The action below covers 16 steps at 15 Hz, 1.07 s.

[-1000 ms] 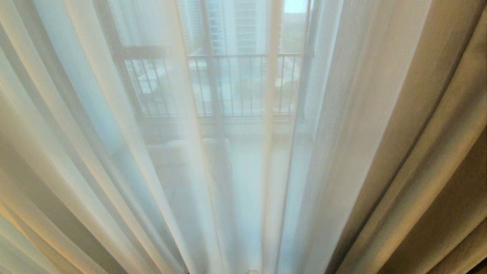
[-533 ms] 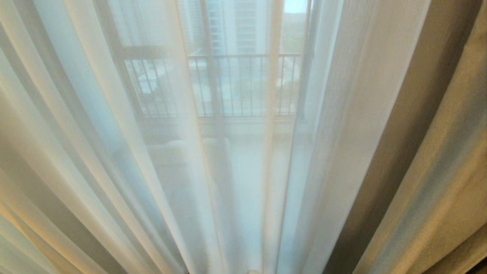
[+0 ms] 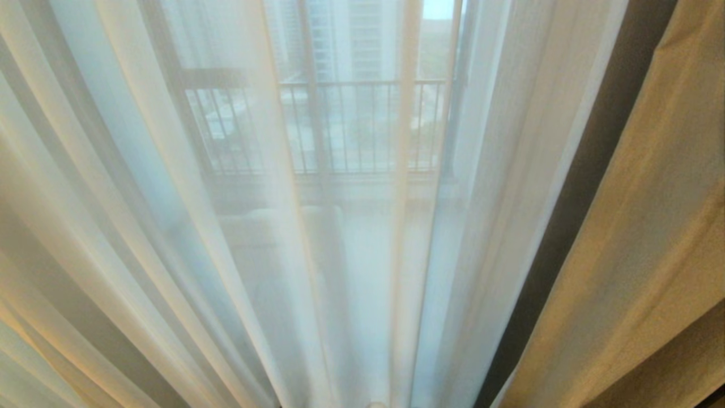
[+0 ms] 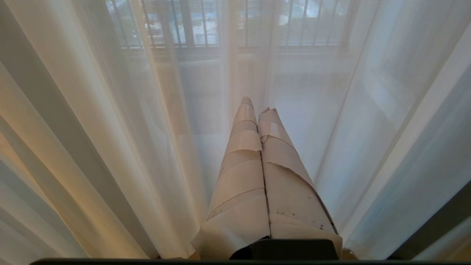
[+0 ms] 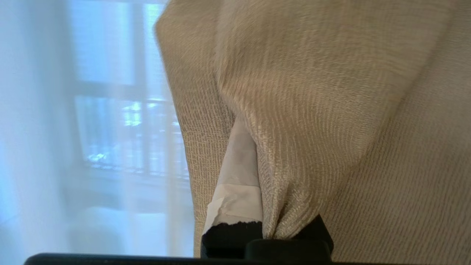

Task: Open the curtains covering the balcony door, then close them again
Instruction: Close the outer curtains on both sides

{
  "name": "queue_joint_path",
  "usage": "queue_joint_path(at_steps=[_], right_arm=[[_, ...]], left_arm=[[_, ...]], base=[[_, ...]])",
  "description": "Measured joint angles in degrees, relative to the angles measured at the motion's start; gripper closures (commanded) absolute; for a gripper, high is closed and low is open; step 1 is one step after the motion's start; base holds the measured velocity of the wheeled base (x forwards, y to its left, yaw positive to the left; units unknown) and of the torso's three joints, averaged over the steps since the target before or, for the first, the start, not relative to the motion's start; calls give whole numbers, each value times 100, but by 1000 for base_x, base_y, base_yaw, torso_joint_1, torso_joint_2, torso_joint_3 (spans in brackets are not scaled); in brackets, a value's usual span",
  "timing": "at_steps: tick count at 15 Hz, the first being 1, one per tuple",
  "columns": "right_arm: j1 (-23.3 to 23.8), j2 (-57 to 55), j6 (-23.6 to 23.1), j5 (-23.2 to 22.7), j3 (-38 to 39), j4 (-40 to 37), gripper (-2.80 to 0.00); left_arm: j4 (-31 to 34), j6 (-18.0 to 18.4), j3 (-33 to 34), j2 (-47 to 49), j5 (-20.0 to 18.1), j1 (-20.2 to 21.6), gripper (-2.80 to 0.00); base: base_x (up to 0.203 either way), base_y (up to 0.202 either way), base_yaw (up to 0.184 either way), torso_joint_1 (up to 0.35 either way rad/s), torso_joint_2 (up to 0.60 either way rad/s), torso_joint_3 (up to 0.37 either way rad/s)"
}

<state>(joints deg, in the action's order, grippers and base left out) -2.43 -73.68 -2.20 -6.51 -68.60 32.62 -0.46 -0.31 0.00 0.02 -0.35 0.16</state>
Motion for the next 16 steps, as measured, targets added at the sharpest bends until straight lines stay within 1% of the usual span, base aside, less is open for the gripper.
queue_joint_path(at_steps=[5, 7, 9, 16], right_arm=[[-970, -82, -533, 32, -6, 172, 0], [-1327, -174, -654, 187, -24, 194, 0], [-1644, -270, -715, 278, -63, 221, 0], [-2632, -668, -1216, 295, -98, 601, 0]], left_arm=[[-5, 0, 0, 0, 0, 0, 0], [-3, -1, 0, 0, 0, 0, 0], [-5, -2, 0, 0, -1, 0, 0], [-5, -2, 0, 0, 2, 0, 0]], base=[[0, 0, 0, 0, 0, 0], [0, 0, 0, 0, 0, 0], [0, 0, 0, 0, 0, 0], [0, 0, 0, 0, 0, 0]])
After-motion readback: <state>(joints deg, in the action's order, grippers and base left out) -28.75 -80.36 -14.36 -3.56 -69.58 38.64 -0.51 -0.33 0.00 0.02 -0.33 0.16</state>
